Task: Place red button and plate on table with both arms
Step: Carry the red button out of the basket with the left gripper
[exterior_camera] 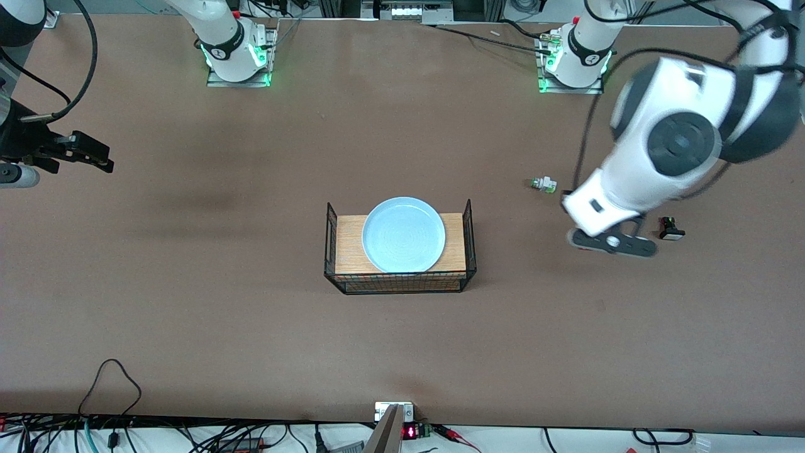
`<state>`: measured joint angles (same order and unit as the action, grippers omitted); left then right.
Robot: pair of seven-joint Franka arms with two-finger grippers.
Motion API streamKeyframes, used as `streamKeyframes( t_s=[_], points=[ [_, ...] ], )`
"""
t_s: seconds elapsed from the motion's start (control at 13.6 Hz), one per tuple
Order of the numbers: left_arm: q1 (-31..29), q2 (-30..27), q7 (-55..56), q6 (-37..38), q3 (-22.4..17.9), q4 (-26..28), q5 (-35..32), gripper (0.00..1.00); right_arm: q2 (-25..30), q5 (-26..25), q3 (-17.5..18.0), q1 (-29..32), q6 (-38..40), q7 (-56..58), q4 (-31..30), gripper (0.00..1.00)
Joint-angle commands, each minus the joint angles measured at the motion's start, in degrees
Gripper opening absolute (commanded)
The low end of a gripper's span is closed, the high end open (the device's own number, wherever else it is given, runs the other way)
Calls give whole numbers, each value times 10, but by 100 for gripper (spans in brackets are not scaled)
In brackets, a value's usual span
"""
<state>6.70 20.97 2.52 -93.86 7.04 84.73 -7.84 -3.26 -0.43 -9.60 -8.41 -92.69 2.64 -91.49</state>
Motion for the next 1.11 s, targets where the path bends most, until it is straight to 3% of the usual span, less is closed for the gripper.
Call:
streamKeyframes(
  t_s=[0.0,0.29,0.37,0.88,0.96,1.03],
  points=[
    [-51,-12,-86,-95,-13,101,6,15,-2,-2,1,1,1,-7,3,100],
    [-102,5,-178,-322,-19,233,6,15,-3,5,1,-5,6,-21,-1,100],
    [-106,20,-179,-367,-29,251,6,15,-13,21,3,-14,5,-79,-1,100],
    [-137,122,-182,-473,-33,258,6,19,-84,56,3,-200,-29,-497,14,100],
    [-134,122,-182,-472,-33,258,6,35,-93,68,3,-221,-41,-542,17,100],
    [-133,118,-180,-469,-32,258,7,83,-104,82,3,-236,-60,-582,22,100]
  ],
)
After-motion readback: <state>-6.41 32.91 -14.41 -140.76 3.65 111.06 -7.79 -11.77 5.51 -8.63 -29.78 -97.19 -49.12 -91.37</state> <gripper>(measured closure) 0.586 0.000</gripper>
